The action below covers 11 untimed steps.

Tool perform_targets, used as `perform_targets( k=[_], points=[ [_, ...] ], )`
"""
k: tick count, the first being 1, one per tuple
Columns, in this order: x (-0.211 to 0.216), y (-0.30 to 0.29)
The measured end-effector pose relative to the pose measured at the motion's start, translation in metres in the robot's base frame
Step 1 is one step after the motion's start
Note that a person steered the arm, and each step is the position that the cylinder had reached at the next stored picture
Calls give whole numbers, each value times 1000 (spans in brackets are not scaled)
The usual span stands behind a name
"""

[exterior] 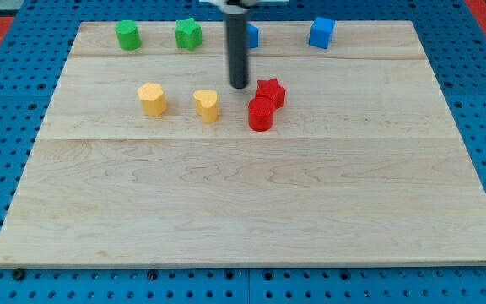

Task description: Move the red star and red circle towards the bottom center

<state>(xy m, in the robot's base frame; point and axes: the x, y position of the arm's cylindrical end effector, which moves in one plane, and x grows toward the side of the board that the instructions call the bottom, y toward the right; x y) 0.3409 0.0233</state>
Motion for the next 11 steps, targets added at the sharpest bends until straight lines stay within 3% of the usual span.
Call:
perform_targets(
  k=[1, 2, 4, 5, 6, 7, 8, 9, 10, 11],
  points=[
    [46, 8],
    [50, -5],
    [2, 82],
    [62, 78],
    [58, 28],
    [18, 50],
    [28, 5],
    [73, -29],
    [108, -22],
    [110, -19]
  ],
)
